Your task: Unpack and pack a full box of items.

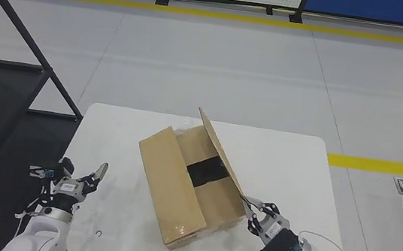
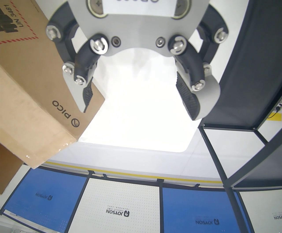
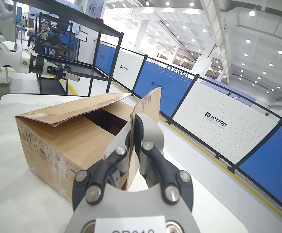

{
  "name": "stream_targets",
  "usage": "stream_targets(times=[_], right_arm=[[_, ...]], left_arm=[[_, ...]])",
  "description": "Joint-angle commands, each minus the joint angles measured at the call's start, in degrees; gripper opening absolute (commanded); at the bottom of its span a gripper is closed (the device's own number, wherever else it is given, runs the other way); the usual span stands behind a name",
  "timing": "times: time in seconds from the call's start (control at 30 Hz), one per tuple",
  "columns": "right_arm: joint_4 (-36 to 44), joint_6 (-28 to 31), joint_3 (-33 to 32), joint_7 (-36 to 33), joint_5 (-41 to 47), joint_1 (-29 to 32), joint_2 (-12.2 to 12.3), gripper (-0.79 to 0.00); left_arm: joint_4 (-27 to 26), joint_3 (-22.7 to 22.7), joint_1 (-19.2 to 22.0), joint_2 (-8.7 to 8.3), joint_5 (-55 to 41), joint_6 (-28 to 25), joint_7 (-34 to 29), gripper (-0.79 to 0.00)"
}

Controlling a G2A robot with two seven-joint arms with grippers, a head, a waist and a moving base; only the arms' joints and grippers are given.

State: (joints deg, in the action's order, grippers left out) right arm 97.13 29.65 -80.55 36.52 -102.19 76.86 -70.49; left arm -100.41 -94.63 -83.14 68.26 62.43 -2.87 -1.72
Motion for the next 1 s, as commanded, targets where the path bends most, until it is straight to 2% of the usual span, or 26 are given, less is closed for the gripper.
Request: stream_targets(times=[0.0,0.17,0.7,0.73,0.77,0.97], right_arm=[[-0.4,0.5,-0.1,0.6,0.6,-0.3,0.1,-0.785],[-1.4,1.7,-0.3,1.4,1.4,-1.1,0.5,-0.785],[-5.0,1.1,2.0,-3.8,2.6,-6.5,0.7,-0.785],[-5.1,1.0,2.1,-4.0,2.9,-6.7,0.7,-0.517],[-5.1,0.7,2.2,-4.3,3.2,-6.7,0.7,0.0],[-2.9,-2.0,1.0,-4.5,4.3,-5.3,1.0,0.0]], left_arm=[[0.3,-0.2,0.1,0.0,0.0,-0.1,0.0,0.0],[1.0,-0.7,0.3,-0.04,0.5,-0.6,-0.1,0.0],[0.9,-0.9,-0.4,0.1,0.7,-0.8,0.1,0.0],[0.8,-0.8,-0.4,0.12,0.7,-0.8,0.1,0.0],[0.9,-0.8,-0.4,0.14,0.7,-0.7,0.1,0.0],[1.7,-0.8,0.3,0.13,0.9,-1.6,0.1,0.0]])
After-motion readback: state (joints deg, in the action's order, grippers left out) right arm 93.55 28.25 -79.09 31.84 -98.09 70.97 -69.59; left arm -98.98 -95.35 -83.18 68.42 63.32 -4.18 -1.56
